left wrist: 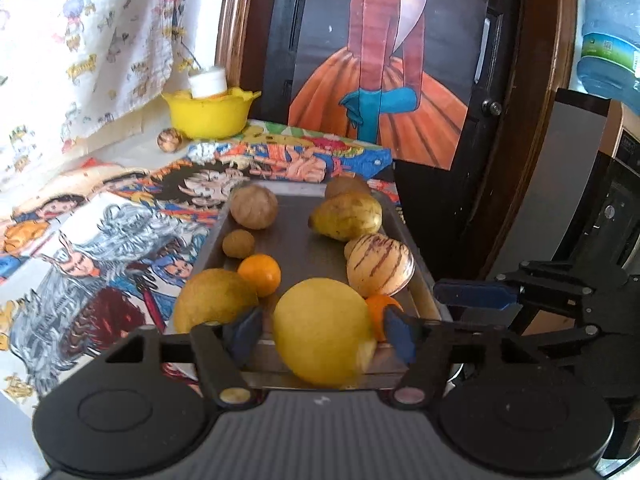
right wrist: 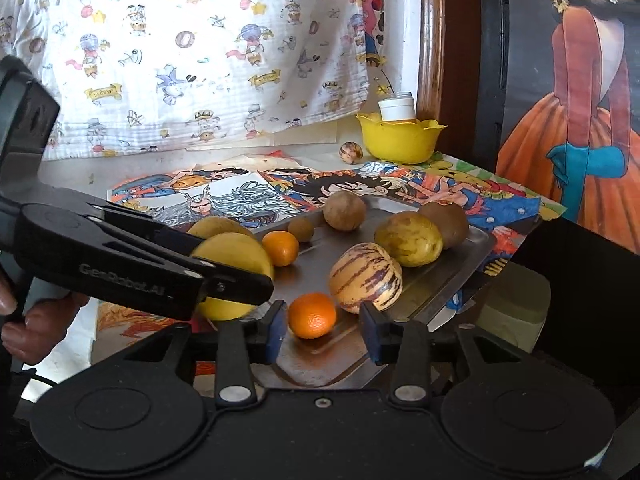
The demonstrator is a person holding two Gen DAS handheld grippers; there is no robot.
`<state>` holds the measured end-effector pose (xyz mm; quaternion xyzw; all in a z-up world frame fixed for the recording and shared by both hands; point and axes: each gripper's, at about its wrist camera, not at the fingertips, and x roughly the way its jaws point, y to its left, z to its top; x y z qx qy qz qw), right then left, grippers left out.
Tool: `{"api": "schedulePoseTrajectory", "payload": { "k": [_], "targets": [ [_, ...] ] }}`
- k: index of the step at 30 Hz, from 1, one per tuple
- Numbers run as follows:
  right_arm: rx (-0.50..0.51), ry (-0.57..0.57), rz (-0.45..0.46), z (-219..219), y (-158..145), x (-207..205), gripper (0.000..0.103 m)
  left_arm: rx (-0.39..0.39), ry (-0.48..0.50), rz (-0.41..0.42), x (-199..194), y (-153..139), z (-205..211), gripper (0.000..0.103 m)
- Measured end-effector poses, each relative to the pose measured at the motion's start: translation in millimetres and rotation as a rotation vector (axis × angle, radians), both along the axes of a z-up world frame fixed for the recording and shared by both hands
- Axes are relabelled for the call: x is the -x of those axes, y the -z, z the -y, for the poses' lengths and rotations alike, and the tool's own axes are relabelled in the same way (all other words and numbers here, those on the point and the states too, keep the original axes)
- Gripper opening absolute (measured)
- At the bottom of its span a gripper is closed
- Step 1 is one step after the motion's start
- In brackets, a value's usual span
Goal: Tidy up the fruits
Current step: 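Lower the lemon onto the tray with the left tool while the right tool lowers the orange fruit, then open both tools and withdraw them from the tray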
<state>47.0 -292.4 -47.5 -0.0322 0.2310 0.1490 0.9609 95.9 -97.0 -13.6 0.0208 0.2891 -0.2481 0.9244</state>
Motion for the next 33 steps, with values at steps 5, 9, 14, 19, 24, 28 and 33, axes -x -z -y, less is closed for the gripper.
{"api": "schedulePoseTrajectory", "payload": {
  "k": [5,9,14,19,24,28,33],
  "targets": [
    [-0.031,0.038,0.014,-7.2,-8.3,17.8,0.07,-0.016,-0.044,0.064,22.2,-9.5,-15.3,0.091],
    [-0.056,0.073,0.025,-20.4,-14.8,36.9,0.085,-0.03,-0.096,0.094,36.4,-13.5,-37.2,0.101],
    [-0.062,0.121,0.042,-39.5,-22.2,60.6,0.1,-0.065,-0.132,0.097,48.1,-11.1,-64.9,0.103],
    [-0.056,0.182,0.059,-53.8,-28.7,79.1,0.102,-0.055,-0.175,0.1,62.2,-8.5,-90.5,0.103],
    [-0.054,0.209,0.067,-62.3,-29.0,91.5,0.102,-0.04,-0.195,0.109,74.4,-7.5,-107.2,0.103],
    [-0.062,0.212,0.061,-63.5,-28.4,96.6,0.102,-0.034,-0.2,0.12,80.5,-8.4,-113.2,0.103],
    [-0.068,0.213,0.054,-64.2,-27.4,98.0,0.102,-0.029,-0.198,0.135,85.0,-10.7,-114.6,0.103]
  ]
}}
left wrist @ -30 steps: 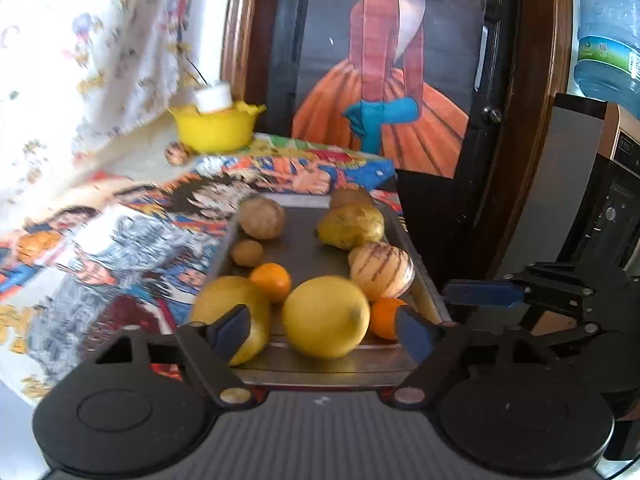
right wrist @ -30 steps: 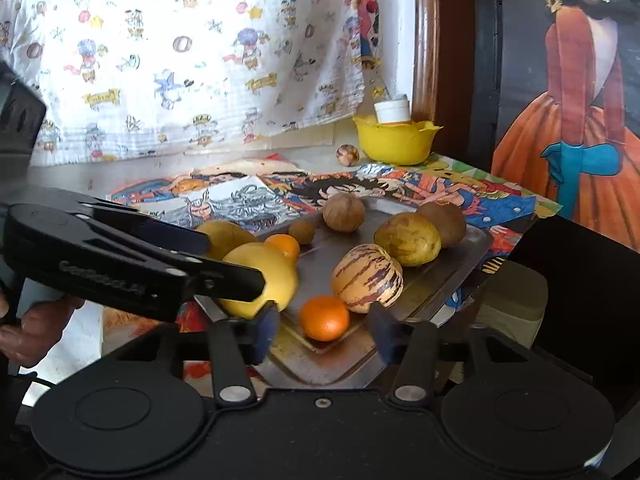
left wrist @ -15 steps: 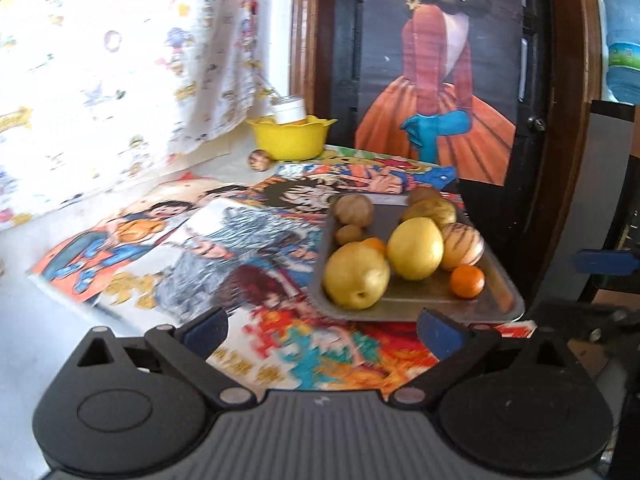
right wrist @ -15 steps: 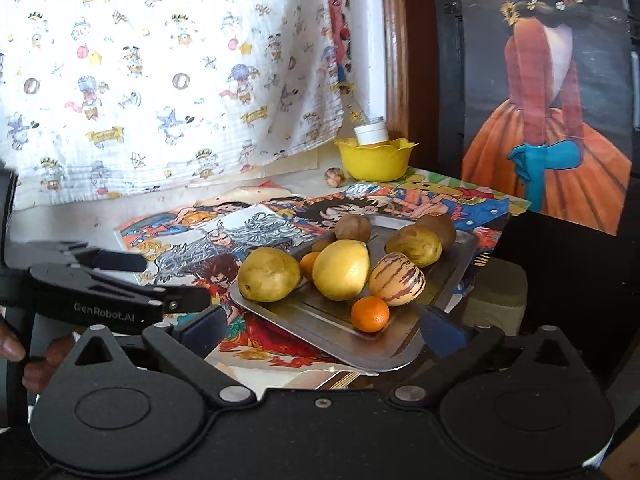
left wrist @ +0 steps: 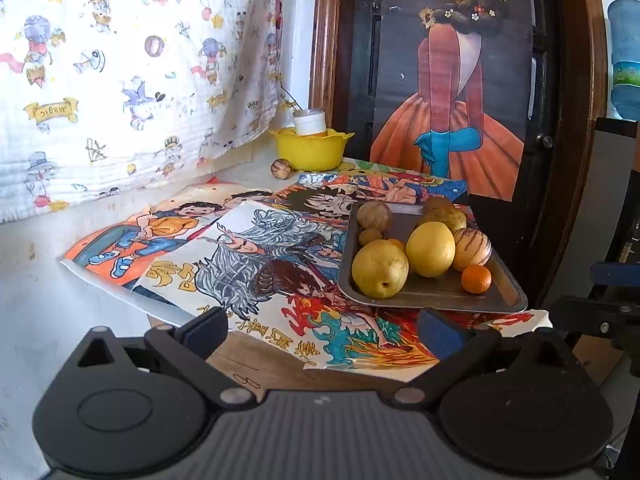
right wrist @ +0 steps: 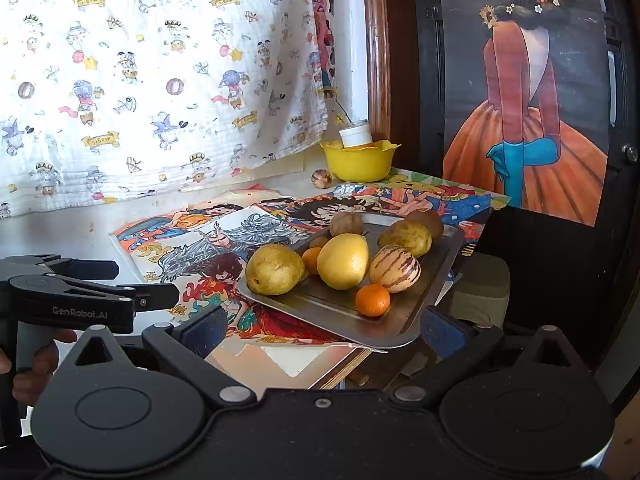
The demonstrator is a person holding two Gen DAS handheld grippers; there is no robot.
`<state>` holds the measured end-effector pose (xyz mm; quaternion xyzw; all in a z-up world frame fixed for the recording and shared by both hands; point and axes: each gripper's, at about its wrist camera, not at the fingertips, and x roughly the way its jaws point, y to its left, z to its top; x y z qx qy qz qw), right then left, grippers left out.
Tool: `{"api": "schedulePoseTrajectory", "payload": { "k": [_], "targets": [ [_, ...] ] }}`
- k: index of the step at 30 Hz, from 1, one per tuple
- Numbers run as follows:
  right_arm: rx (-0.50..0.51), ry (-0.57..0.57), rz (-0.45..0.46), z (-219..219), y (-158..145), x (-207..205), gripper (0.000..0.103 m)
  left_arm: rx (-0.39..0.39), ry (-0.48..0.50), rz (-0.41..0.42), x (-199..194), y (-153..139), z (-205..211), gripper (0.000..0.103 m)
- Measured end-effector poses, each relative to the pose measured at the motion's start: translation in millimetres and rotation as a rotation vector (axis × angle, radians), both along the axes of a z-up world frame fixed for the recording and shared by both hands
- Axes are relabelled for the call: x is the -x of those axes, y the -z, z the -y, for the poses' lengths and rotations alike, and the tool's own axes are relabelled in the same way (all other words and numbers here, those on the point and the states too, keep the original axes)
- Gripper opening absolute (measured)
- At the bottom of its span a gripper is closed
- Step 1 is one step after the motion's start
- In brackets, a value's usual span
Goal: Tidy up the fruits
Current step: 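Open both tools and withdraw them from the tray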
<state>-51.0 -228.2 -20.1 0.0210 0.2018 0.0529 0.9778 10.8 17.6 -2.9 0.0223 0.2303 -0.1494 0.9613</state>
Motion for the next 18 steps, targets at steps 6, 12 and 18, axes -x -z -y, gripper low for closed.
{"api": "schedulePoseTrajectory", "payload": {
  "k": [6,12,18],
  "targets": [
    [-0.009,0.004,-0.003,0.8,1.3,0.9,0.102,-0.002,0.006,0.01,3.9,-0.5,2.4,0.103],
    [-0.011,0.003,-0.004,1.9,1.7,0.8,0.102,0.0,0.01,0.011,4.2,0.2,4.1,0.103],
    [-0.019,0.003,-0.014,0.2,4.4,-0.9,0.102,0.008,0.009,0.006,3.2,1.0,4.1,0.103]
  ]
}}
